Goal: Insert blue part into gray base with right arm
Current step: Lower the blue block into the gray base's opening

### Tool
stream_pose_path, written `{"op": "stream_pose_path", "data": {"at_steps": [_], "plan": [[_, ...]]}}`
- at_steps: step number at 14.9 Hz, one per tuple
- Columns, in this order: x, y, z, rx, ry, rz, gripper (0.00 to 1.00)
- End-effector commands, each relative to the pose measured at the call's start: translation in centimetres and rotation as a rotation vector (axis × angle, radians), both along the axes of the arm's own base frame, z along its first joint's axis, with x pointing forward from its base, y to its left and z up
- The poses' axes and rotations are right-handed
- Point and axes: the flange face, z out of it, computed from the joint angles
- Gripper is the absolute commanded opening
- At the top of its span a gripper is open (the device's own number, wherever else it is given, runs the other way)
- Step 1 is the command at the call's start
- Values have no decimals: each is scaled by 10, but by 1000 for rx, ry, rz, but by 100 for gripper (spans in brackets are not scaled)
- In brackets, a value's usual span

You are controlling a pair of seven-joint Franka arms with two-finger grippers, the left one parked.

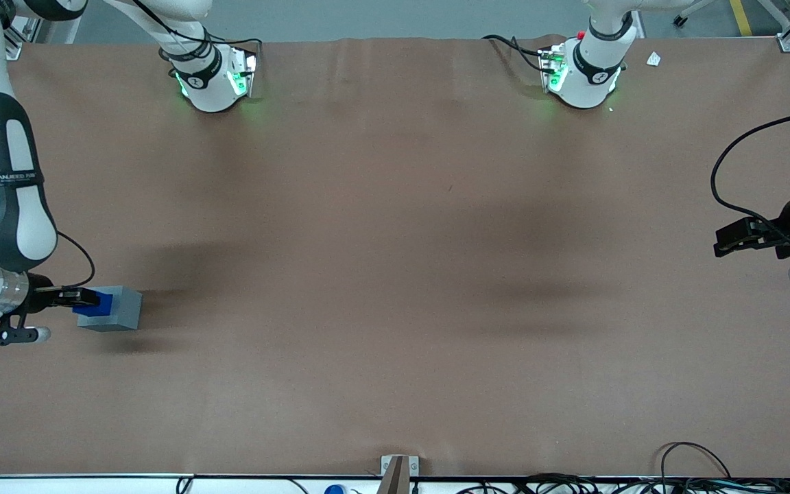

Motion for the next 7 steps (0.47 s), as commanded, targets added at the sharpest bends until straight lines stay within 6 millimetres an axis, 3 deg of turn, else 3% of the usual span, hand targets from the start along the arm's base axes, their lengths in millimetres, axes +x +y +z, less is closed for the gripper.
{"op": "stream_pose_path", "data": {"at_steps": [1,4,7], "plan": [[12,-4,27,14,-45,-5,100],[11,-5,81,3,-89,-10,100],[-19,18,163,3,-42,-97,100]]}}
